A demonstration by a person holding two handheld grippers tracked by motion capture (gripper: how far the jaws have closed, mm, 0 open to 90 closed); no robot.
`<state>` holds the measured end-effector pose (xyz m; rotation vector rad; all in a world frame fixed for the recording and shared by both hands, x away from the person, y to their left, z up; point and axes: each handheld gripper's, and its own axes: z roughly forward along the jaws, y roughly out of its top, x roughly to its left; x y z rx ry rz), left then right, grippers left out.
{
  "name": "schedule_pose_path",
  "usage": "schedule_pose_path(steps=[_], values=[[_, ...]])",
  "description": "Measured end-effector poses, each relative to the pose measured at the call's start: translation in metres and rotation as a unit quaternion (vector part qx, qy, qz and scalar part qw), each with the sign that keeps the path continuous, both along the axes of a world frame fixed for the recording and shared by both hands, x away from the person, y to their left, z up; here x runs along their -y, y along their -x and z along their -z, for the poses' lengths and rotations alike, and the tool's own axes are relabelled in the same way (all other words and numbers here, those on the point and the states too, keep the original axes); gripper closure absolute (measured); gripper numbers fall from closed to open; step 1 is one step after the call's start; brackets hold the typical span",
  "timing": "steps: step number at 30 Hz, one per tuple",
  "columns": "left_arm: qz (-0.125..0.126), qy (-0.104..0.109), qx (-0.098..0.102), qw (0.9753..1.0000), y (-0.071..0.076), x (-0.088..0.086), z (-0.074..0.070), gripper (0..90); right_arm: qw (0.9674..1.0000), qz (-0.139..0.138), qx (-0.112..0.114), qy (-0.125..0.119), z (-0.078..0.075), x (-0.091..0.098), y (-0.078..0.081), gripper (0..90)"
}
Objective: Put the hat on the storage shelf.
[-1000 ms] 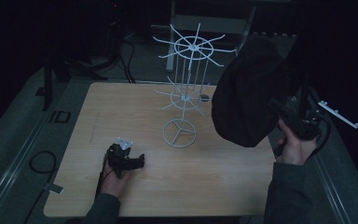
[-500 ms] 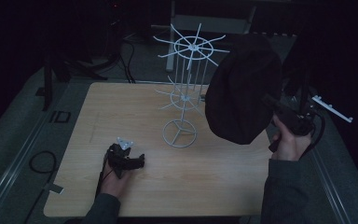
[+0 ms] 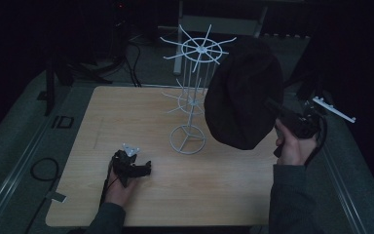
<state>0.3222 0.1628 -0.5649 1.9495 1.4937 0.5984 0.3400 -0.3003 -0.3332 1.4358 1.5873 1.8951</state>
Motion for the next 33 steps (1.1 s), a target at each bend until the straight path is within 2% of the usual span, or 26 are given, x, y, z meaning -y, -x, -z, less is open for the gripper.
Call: schedule_pose_path(steps=[8,10,20,23,29,33], values=[[0.0,-0.001,0.0,1.0,0.0,0.0,0.0,8.9,0.9997,-0.012,-0.019,0.001,0.008,-0.007,-0.008,77.1],[0.0,0.0,0.001,1.0,0.0,0.0,0.0,8.8,0.9995,-0.014,-0.029,-0.007,0.014,-0.006,-0.011,76.2],[-0.001,0.001,0.001,1.0,0.0,0.0,0.0,8.8,0.9995,-0.018,-0.026,0.003,0.018,-0.005,-0.013,69.3],[-0.002,0.002,0.002,1.0,0.0,0.001,0.0,8.8,0.9989,-0.031,-0.036,0.01,0.019,-0.006,-0.016,65.7],[-0.002,0.002,0.002,1.0,0.0,0.001,0.0,8.8,0.9984,-0.03,-0.043,0.022,0.021,-0.009,-0.017,61.7],[-0.002,0.002,0.002,1.0,0.0,0.001,0.0,8.8,0.9969,-0.031,-0.057,0.044,0.022,-0.01,-0.018,59.6]])
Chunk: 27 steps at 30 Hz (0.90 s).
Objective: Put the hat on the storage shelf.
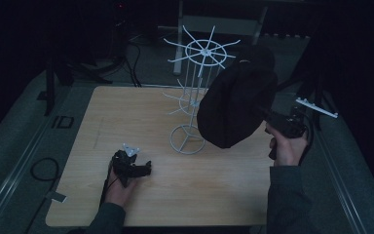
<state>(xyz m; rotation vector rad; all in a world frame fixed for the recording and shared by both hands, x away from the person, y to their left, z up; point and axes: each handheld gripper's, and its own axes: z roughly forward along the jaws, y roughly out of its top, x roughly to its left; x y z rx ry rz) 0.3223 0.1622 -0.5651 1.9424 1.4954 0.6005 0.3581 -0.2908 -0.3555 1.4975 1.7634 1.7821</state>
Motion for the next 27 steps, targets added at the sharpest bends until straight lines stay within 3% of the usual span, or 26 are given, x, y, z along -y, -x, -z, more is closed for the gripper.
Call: schedule_pose_path(steps=[4,17,20,22,24,25,27], values=[[0.0,0.0,0.0,1.0,0.0,0.0,0.0,8.8,0.9999,0.002,-0.008,0.008,0.001,0.0,-0.001,57.4],[0.002,-0.002,-0.001,1.0,0.0,0.0,0.0,8.8,0.9996,0.007,-0.001,0.027,0.0,0.002,0.003,57.3],[0.003,-0.003,-0.001,1.0,0.0,0.0,0.0,8.8,0.9991,0.004,-0.006,0.041,0.003,0.001,0.003,63.2],[0.004,-0.002,-0.002,1.0,0.0,0.0,0.0,8.8,0.9985,0.001,-0.015,0.053,0.006,0.0,0.004,73.6],[0.002,-0.001,-0.001,1.0,0.0,0.0,0.0,8.9,0.9983,0.001,-0.017,0.056,0.007,0.0,0.004,78.3],[0.002,-0.002,0.0,1.0,0.0,0.0,0.0,8.9,0.9973,0.014,-0.022,0.069,0.008,-0.001,0.005,85.8],[0.002,-0.002,-0.001,1.0,0.0,0.0,0.0,8.8,0.9967,0.015,-0.027,0.074,0.009,-0.001,0.005,89.6]])
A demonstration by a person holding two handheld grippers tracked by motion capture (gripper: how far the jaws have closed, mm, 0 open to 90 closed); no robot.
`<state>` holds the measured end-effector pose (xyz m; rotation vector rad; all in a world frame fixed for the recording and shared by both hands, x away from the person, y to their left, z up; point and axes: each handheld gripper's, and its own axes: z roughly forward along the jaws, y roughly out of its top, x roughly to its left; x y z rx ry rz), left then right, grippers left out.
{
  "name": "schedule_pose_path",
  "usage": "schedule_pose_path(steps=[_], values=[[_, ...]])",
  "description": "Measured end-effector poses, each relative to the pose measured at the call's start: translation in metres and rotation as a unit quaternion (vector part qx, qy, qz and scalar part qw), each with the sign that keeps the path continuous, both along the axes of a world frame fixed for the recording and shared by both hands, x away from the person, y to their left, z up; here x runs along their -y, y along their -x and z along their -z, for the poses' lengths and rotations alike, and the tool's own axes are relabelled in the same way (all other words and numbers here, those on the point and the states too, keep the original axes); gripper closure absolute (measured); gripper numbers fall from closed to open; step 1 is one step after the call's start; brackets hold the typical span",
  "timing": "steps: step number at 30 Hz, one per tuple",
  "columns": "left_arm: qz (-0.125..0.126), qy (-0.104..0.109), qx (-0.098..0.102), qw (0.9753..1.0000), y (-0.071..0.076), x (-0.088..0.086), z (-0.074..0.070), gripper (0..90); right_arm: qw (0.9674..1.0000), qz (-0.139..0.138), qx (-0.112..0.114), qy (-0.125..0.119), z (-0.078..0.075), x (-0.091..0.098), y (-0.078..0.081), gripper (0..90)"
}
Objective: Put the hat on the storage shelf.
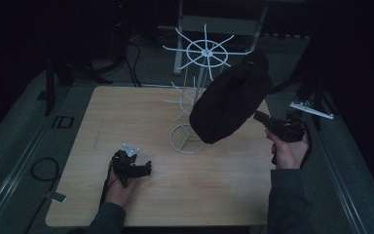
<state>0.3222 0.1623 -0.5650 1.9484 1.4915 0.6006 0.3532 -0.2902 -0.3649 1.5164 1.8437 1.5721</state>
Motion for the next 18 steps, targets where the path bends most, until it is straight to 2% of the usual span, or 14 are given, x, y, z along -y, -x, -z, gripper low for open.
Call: schedule_pose_path(steps=[7,18], values=[[0.0,-0.001,0.001,1.0,0.0,0.0,0.0,8.8,0.9999,0.011,-0.008,0.007,0.006,0.002,0.002,90.0],[0.001,-0.001,-0.001,1.0,0.0,0.0,0.0,8.8,0.9996,0.01,-0.025,0.012,0.019,0.004,0.001,90.0]])
